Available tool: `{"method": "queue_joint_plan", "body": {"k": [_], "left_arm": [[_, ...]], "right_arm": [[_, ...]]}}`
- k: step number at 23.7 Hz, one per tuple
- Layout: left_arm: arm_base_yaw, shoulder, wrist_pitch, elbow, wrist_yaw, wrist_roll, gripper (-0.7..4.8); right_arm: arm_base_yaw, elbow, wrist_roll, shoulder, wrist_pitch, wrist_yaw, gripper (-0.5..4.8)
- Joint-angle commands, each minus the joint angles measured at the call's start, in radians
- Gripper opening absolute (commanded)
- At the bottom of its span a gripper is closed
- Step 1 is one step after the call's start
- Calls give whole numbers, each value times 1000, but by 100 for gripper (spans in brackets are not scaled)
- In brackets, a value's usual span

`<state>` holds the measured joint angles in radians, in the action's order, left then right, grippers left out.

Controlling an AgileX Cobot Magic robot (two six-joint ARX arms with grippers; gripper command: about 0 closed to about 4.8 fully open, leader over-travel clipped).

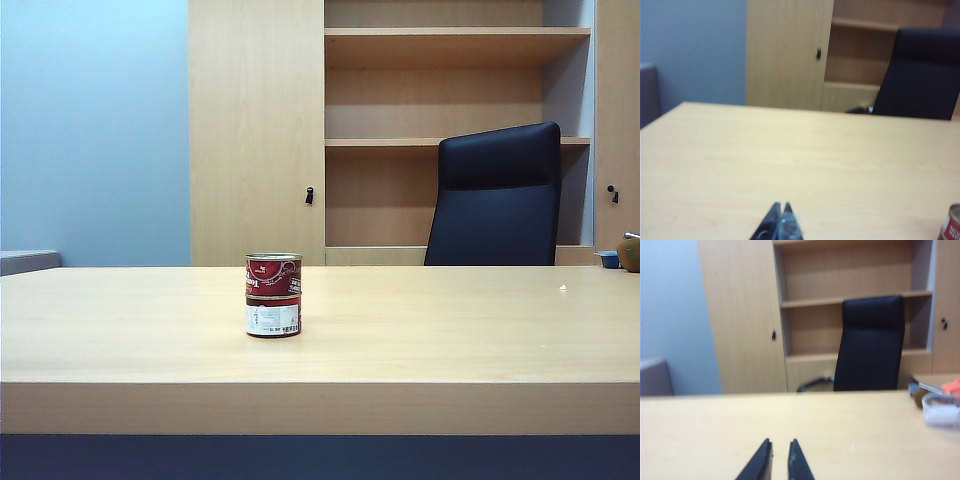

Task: Stack a can of tomatoes on the right onto the can of tomatoes on the left.

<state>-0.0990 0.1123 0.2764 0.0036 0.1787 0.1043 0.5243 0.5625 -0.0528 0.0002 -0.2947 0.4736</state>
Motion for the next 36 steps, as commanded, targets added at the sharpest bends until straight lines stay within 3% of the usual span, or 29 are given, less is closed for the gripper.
{"method": "queue_joint_plan", "body": {"k": [1,4,7,11,13,16,20,24,31,36], "left_arm": [[1,-3,-32,6,-2,-26,-2],[1,-3,-41,6,-11,-25,-2],[1,-3,-67,6,-17,-26,-2],[1,-3,-124,6,-89,-31,-2],[1,-3,-143,6,-115,-72,-2],[1,-3,-148,6,-112,-94,-2],[1,-3,-149,6,-111,-97,-2],[1,-3,-151,6,-111,-96,-2],[0,-4,-164,6,-111,-87,-2],[0,-4,-165,6,-111,-87,-2]], "right_arm": [[1,0,1,1,-54,-2,62],[1,-11,1,0,-75,-3,12],[1,-34,6,0,-76,-8,-3],[1,-61,57,0,-87,-68,-4],[1,-66,57,0,-124,-75,-4],[1,-66,56,0,-203,-97,-4],[1,-69,-5,0,-303,-200,-4],[1,-114,-64,0,-255,-320,-4],[1,-318,-22,-1,190,-388,-1],[0,-348,-22,-1,121,-386,-1]]}}
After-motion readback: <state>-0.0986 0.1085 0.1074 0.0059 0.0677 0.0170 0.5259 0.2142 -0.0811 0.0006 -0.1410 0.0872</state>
